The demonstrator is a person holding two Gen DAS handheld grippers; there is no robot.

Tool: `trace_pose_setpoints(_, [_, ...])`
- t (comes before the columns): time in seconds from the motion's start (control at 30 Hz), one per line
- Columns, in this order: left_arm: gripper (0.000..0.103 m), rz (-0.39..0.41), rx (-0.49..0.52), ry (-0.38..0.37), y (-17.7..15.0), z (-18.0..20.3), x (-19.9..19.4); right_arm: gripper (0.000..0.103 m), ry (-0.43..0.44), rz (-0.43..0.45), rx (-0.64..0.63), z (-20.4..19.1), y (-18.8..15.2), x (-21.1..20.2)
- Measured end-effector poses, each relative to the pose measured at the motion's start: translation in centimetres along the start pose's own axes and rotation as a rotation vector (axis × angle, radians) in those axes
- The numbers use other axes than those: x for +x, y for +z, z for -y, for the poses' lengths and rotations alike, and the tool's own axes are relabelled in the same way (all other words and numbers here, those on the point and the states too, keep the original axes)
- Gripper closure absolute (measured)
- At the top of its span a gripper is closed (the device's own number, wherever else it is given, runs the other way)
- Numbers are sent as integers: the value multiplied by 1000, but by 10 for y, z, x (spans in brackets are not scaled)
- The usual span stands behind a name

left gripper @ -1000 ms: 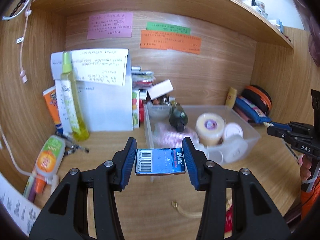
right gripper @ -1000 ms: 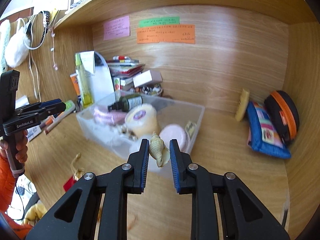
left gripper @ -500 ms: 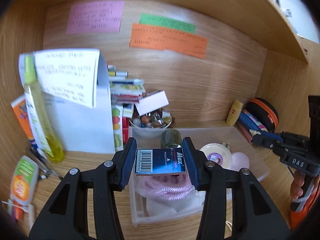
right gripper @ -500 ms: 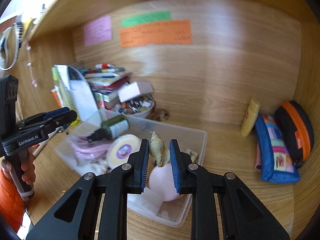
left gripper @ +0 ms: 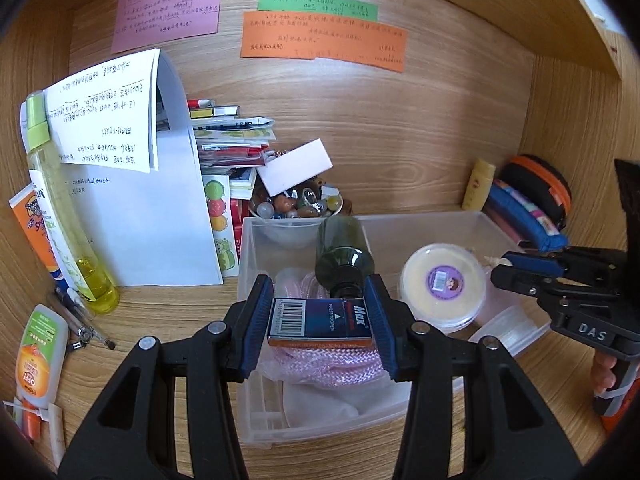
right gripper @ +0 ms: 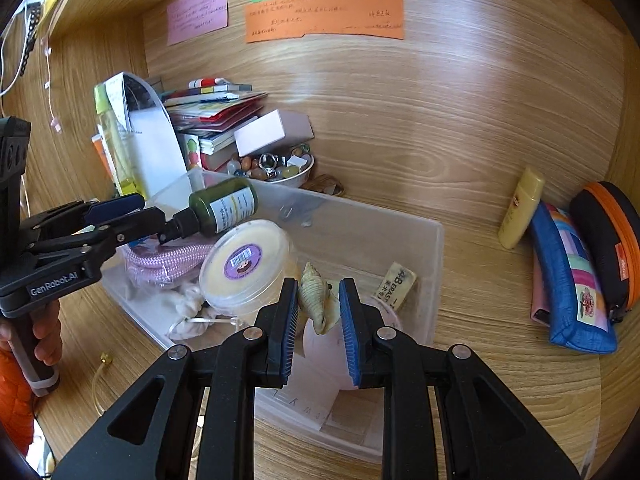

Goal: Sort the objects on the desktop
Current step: 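Carry the blue card and shell into the clear bin and open both tools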

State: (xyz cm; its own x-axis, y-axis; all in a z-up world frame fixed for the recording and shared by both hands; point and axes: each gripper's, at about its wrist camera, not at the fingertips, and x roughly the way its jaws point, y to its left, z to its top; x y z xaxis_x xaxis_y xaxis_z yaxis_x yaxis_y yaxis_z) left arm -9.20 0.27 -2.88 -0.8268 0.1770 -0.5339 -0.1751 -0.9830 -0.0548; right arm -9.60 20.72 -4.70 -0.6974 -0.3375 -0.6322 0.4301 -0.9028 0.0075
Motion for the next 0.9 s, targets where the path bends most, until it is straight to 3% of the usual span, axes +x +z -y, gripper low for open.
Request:
trace_pose_setpoints(0.47, [54, -16, 30, 31, -5, 7, 5, 84, -13, -12, -15, -3, -3, 4])
trace_pose_setpoints(0.63, [44, 9, 38, 40, -5, 8, 1, 82, -24, -10, -26, -5, -4, 5])
trace_pose_setpoints(0.77, [33, 35, 46, 59, -5, 10, -3, 68, -56, 4, -26, -4, -4, 6])
trace_pose_setpoints(0.9, [24, 65, 60, 74, -5, 13, -8, 64, -57, 21, -14, -1, -3, 2])
